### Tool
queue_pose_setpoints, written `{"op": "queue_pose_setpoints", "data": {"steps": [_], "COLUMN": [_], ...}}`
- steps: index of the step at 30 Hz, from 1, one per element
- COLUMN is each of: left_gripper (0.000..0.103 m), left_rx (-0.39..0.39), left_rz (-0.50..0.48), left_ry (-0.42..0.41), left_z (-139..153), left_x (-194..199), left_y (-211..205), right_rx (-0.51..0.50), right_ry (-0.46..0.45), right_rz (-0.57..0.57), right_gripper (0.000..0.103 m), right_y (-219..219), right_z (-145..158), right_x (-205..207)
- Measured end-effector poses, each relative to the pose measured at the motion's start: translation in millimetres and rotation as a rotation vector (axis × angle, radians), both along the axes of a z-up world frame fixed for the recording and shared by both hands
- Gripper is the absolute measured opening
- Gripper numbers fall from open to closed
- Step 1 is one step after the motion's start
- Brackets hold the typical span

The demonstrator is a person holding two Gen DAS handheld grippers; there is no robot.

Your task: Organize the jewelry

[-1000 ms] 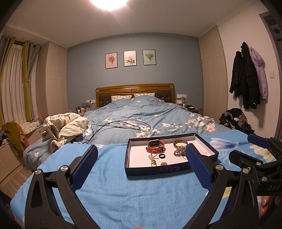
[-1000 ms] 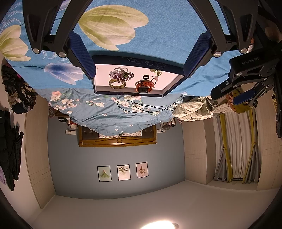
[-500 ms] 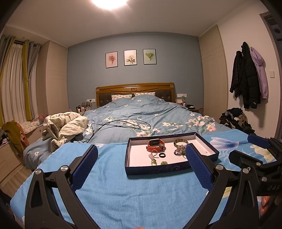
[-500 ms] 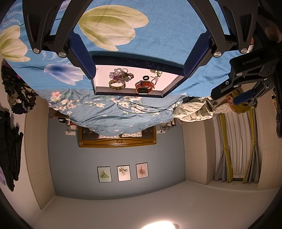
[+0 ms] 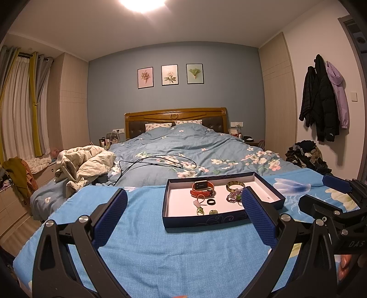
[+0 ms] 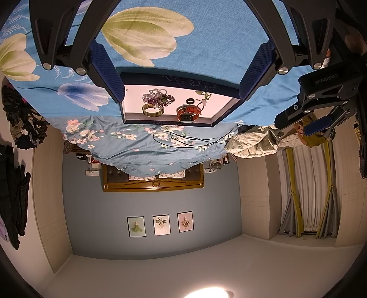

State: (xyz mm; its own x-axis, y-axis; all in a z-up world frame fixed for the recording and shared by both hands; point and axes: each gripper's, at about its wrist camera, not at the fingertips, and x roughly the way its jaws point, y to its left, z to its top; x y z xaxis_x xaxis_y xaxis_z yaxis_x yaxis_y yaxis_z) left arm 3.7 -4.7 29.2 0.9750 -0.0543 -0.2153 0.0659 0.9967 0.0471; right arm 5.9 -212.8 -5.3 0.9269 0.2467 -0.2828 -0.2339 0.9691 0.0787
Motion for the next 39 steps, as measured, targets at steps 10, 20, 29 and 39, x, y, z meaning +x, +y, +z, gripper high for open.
{"op": "queue_pose_setpoints", "data": {"steps": [10,20,29,39], "left_gripper": [0.098,0.098,0.098,0.098], "left_rx": [0.0,0.0,0.0,0.0], "left_rz": [-0.001,0.0,-0.001,-0.001], "left_ry": [0.001,0.002,0.004,0.005], "left_z": [-0.7,-2.4,-3.0,-2.9], "left_x": [0.3,1.0,1.2,1.2], "left_y": [-0.2,1.0,0.7,0.5], "right_rx": [0.001,0.003,0.003,0.001], "right_ry": [0.001,0.003,0.005,0.002], "right_rz": [0.0,-0.001,-0.001,-0.004], "right_gripper": [0.096,0.096,0.096,0.096], "right_y": [-0.2,-1.2,-2.1,-2.2], "right_z": [-0.2,-0.6,-1.3,-1.5], "right_x": [-0.2,0.0,0.2,0.2]}}
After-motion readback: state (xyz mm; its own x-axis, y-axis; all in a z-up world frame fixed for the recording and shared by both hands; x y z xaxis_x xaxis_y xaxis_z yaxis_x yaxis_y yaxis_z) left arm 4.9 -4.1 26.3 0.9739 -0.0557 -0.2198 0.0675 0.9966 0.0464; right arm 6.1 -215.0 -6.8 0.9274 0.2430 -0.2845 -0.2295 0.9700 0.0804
